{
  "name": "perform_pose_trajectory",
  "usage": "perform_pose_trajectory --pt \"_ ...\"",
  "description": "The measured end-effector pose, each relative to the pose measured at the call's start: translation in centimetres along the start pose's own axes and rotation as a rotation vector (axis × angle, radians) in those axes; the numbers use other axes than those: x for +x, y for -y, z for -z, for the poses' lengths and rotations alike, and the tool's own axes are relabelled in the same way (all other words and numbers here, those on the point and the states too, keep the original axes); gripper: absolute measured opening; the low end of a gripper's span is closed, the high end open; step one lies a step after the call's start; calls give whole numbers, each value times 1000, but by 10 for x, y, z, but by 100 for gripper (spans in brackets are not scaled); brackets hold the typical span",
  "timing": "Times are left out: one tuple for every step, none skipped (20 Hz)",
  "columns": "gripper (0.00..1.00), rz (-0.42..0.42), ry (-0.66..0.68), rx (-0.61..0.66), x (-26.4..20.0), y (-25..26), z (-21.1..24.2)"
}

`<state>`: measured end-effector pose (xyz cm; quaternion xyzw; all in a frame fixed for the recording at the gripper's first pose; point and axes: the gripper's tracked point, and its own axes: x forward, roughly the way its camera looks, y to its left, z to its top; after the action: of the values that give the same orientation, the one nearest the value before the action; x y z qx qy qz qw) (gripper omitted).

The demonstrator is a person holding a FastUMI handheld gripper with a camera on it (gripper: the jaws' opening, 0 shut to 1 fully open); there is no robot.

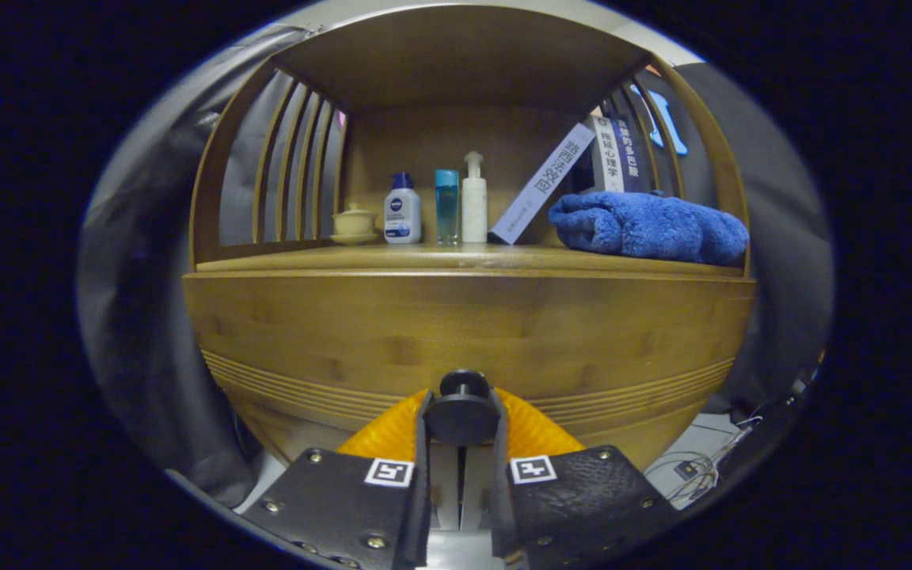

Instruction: Pull open the drawer, take out the items inside it, and place them on the countertop above the cabinet.

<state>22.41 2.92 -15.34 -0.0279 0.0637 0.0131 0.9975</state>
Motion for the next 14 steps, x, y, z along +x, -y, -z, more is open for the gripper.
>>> perform_pose_trajectory --pt "30 4 0 -17 -5 2 2" --pt "30 8 4 -25 -15 3 3" --pt "30 6 6 -13 -29 3 7" --pt "31 3 8 1 -39 3 9" --pt "30 2 11 9 -49 4 10" --pt "30 3 15 15 -58 5 10" --pt "30 5 14 12 -68 5 12" --pt "30 11 16 12 -78 6 14" --pt "30 17 21 20 -88 7 16" --pt "30 21 28 28 -98 7 16" --pt "30 24 31 30 -105 8 17" --pt "30 25 31 39 -114 7 20" --pt "30 24 32 46 -124 7 21" --pt "30 20 33 46 -133 7 23"
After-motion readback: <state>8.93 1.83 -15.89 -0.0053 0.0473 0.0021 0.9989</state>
